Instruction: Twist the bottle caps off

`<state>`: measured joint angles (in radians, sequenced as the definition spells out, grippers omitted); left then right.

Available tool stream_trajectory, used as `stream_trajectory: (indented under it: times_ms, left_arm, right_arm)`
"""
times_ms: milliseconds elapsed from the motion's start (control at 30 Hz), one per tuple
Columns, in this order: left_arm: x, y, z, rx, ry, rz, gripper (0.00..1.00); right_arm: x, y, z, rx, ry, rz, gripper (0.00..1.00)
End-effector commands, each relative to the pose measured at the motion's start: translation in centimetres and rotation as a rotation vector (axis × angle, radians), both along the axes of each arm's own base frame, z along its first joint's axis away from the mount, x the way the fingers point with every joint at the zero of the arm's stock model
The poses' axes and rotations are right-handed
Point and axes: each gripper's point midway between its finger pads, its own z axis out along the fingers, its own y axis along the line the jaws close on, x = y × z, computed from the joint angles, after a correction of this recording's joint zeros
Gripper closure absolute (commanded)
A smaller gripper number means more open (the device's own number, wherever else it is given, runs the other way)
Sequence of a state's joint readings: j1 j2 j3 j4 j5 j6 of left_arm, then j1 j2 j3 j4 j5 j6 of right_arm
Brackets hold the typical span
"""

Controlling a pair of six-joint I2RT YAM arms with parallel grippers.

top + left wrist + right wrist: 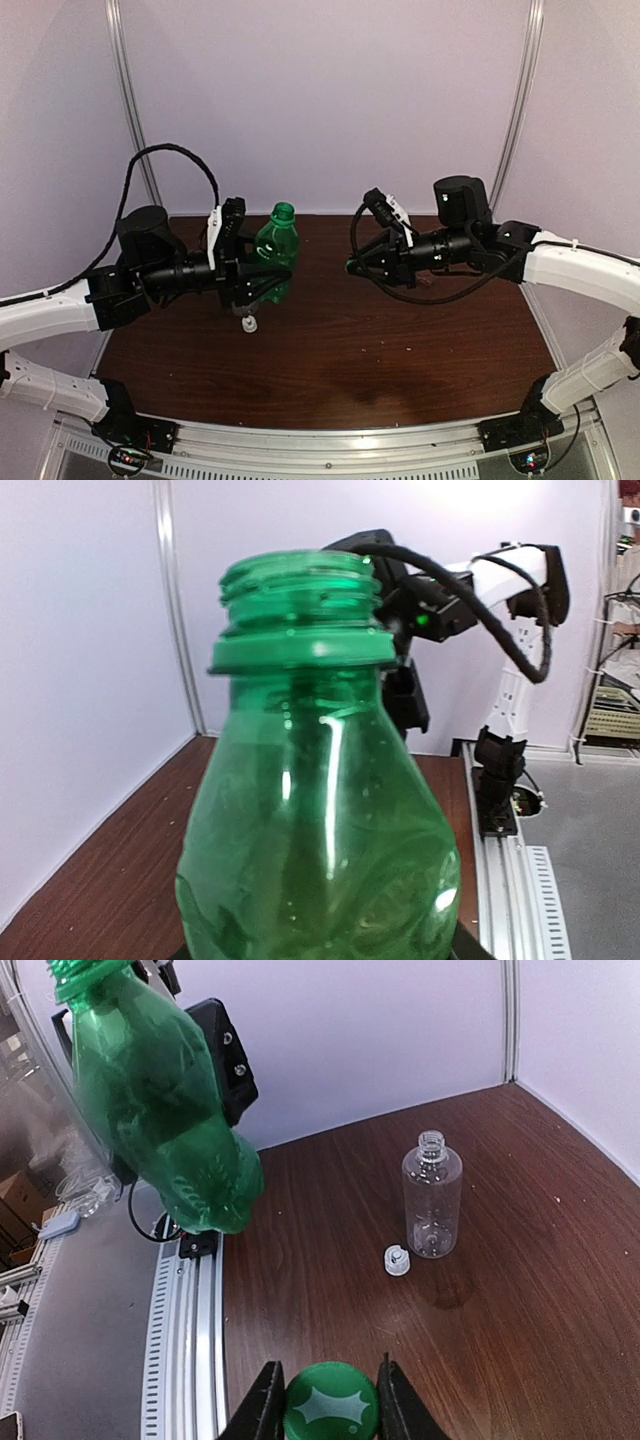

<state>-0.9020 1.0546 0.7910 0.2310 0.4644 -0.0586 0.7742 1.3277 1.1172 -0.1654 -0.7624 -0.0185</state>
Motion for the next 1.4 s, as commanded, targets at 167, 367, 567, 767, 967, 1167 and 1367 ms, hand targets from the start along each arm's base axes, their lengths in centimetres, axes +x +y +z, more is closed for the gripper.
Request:
stream_trajectory:
  times_ms: [167,367,567,767,967,1167,1367]
  left_arm:
    - [5.6,2.7,1.4,-0.018,0.005,0.36,0.61]
    - [6.4,3.6,1.6,-0.035,0.023,0.432,0.58]
    - [6.7,4.0,1.7,-0.038,0.027,0.459,0.57]
    - [7.0,4.9,1.8,-0.042,0.02,0.506,0.56]
    - [6.9,5.2,1.5,-0.04,0.018,0.511,0.56]
    - [6.9,5.3,1.4,-0.038,0.018,0.515,0.55]
    - [6.9,5.4,1.2,-0.037,0.015,0.517,0.55]
  right_arm:
    - [2.7,0.0,-7.4,-0.114,0.054,-0.124,0.9]
    - [3.8,1.5,-13.5,-0.171,0.152,-0.151,0.9]
    - [5.0,3.7,-19.5,-0.288,0.2,-0.193,0.89]
    - [5.8,5.4,-23.0,-0.355,0.222,-0.209,0.87]
    - [6.7,6.1,-24.5,-0.397,0.21,-0.246,0.82]
    - [7.2,6.2,-25.7,-0.436,0.208,-0.265,0.78]
    - [7.7,6.1,-26.2,-0.458,0.193,-0.281,0.77]
